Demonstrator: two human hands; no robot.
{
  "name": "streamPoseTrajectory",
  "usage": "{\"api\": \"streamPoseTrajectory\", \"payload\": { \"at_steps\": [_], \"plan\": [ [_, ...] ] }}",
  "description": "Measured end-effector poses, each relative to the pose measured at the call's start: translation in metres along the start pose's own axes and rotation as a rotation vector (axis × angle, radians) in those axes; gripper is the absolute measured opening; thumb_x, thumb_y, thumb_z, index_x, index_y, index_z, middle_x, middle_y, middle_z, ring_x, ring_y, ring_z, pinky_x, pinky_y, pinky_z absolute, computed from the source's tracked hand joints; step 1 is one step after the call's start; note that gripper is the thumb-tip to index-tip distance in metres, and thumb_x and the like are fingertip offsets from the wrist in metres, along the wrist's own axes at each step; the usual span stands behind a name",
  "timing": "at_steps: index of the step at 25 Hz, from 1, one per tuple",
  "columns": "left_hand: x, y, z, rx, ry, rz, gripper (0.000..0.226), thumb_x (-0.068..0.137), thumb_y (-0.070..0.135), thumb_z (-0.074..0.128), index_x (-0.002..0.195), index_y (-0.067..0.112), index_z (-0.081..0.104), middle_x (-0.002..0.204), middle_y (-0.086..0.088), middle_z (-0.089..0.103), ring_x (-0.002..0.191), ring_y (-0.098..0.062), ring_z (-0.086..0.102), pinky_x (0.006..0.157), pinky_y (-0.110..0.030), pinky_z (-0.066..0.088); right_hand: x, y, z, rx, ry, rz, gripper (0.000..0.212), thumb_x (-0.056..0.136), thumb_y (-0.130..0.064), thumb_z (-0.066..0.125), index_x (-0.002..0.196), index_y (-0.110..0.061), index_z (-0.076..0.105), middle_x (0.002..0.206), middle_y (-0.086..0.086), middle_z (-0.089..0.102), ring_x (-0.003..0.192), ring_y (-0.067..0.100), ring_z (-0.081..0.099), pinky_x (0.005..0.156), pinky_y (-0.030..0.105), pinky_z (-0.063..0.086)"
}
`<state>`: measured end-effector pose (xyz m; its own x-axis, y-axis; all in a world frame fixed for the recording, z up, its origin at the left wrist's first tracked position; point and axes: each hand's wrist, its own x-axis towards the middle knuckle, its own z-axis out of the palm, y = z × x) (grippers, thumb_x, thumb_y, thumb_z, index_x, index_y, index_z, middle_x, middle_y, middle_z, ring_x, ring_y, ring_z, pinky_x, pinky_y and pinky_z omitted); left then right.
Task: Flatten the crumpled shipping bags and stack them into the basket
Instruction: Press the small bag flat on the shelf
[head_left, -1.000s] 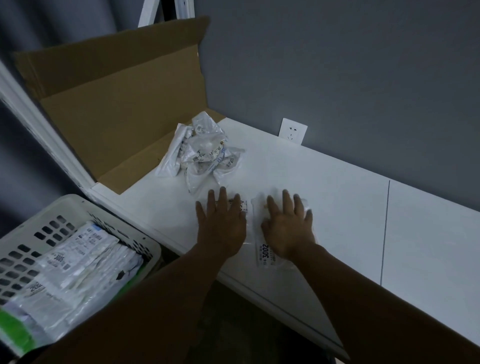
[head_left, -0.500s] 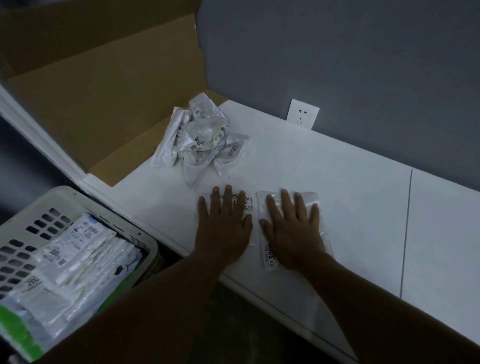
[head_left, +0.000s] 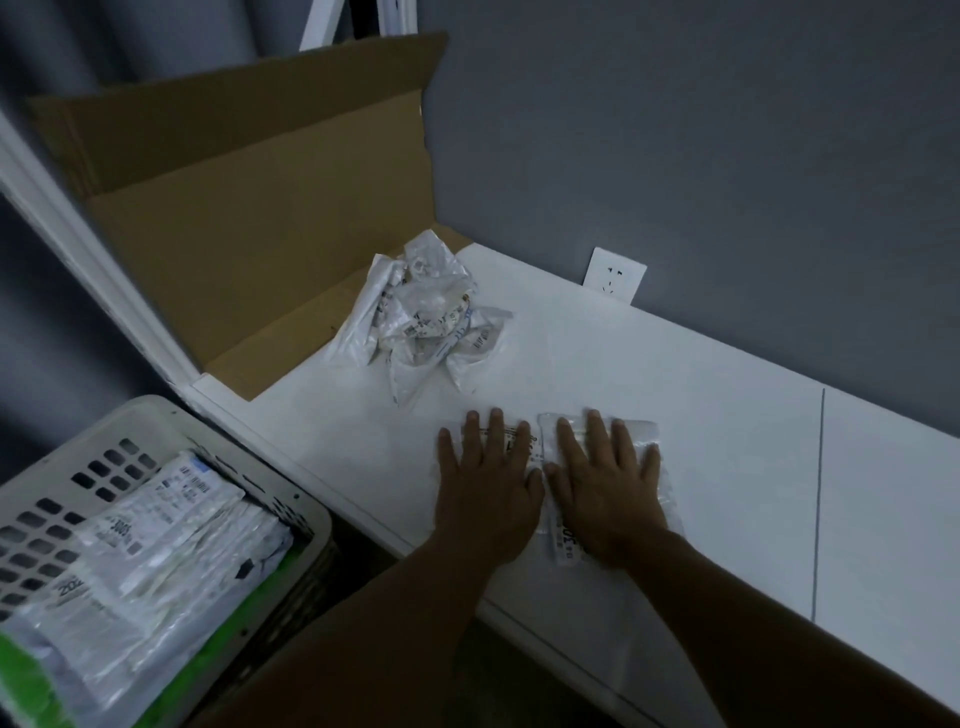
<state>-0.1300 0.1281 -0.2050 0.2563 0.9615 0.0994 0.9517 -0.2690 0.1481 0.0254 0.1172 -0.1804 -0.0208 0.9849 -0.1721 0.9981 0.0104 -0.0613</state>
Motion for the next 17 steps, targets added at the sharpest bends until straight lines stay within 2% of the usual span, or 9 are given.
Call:
{"api": "streamPoseTrajectory", "payload": {
  "at_steps": [2,4,6,7,9,11,14,17],
  "plan": [
    [0.001,0.0,-0.004,-0.021,0.019,0.003,0.061,0.096,0.048,0.027,0.146,0.017,0.045,0.152,-0.017,0.041,0.143,-0.04,0.034,0.11,-0.068,0.026,0.002,-0.004,-0.015,-0.002,0.005,0.0,0.088,0.077,-0.068,-0.021,0.157,-0.033,-0.014,0.166,0.006,-0.021,0.152,0.032,-0.019,0.12,0.062,-0.006],
    [0.004,-0.004,-0.017,-0.073,0.064,0.022,0.061,0.098,0.046,0.026,0.145,0.015,0.048,0.15,-0.017,0.044,0.141,-0.039,0.038,0.111,-0.065,0.029,0.01,-0.015,-0.033,-0.007,0.023,-0.01,0.086,0.081,-0.065,-0.015,0.159,-0.03,-0.005,0.167,0.008,-0.015,0.153,0.031,-0.016,0.121,0.061,-0.005],
    [0.011,-0.013,-0.037,-0.203,0.168,0.016,0.057,0.097,0.039,0.029,0.139,0.009,0.053,0.142,-0.018,0.053,0.133,-0.038,0.048,0.107,-0.057,0.04,0.024,-0.037,-0.051,0.02,0.086,-0.061,0.078,0.091,-0.06,0.001,0.159,-0.026,0.014,0.168,0.011,-0.002,0.154,0.033,-0.005,0.122,0.059,0.002],
    [0.016,-0.018,-0.049,-0.303,0.259,-0.02,0.051,0.096,0.033,0.034,0.133,0.006,0.057,0.133,-0.018,0.059,0.125,-0.037,0.055,0.1,-0.05,0.047,0.032,-0.051,-0.059,0.063,0.136,-0.105,0.069,0.097,-0.056,0.014,0.157,-0.023,0.025,0.167,0.013,0.007,0.154,0.035,0.003,0.122,0.058,0.009],
    [0.027,-0.033,-0.075,-0.518,0.418,-0.185,0.034,0.091,0.017,0.048,0.12,0.004,0.062,0.119,-0.015,0.063,0.111,-0.03,0.058,0.09,-0.039,0.051,0.054,-0.083,-0.073,0.176,0.228,-0.207,0.052,0.101,-0.039,0.043,0.148,-0.018,0.044,0.162,0.015,0.025,0.147,0.039,0.023,0.117,0.054,0.025],
    [0.036,-0.051,-0.095,-0.724,0.517,-0.411,0.027,0.086,0.005,0.056,0.113,0.005,0.061,0.115,-0.012,0.06,0.109,-0.026,0.053,0.087,-0.033,0.045,0.078,-0.117,-0.084,0.334,0.258,-0.281,0.043,0.097,-0.022,0.056,0.139,-0.014,0.056,0.153,0.015,0.04,0.135,0.039,0.04,0.111,0.05,0.038],
    [0.045,-0.077,-0.103,-0.934,0.62,-0.687,0.029,0.079,-0.006,0.053,0.105,0.006,0.058,0.109,-0.01,0.055,0.108,-0.027,0.051,0.085,-0.029,0.039,0.11,-0.16,-0.091,0.576,0.161,-0.291,0.035,0.091,-0.004,0.055,0.124,-0.011,0.066,0.138,0.016,0.053,0.123,0.032,0.054,0.105,0.044,0.047],
    [0.041,-0.087,-0.095,-0.987,0.587,-0.795,0.035,0.078,-0.011,0.051,0.108,0.004,0.058,0.112,-0.013,0.054,0.111,-0.03,0.05,0.088,-0.032,0.039,0.125,-0.179,-0.089,0.613,0.074,-0.229,0.033,0.091,-0.003,0.054,0.12,-0.009,0.068,0.133,0.017,0.056,0.119,0.033,0.058,0.104,0.043,0.048]
  ]
}}
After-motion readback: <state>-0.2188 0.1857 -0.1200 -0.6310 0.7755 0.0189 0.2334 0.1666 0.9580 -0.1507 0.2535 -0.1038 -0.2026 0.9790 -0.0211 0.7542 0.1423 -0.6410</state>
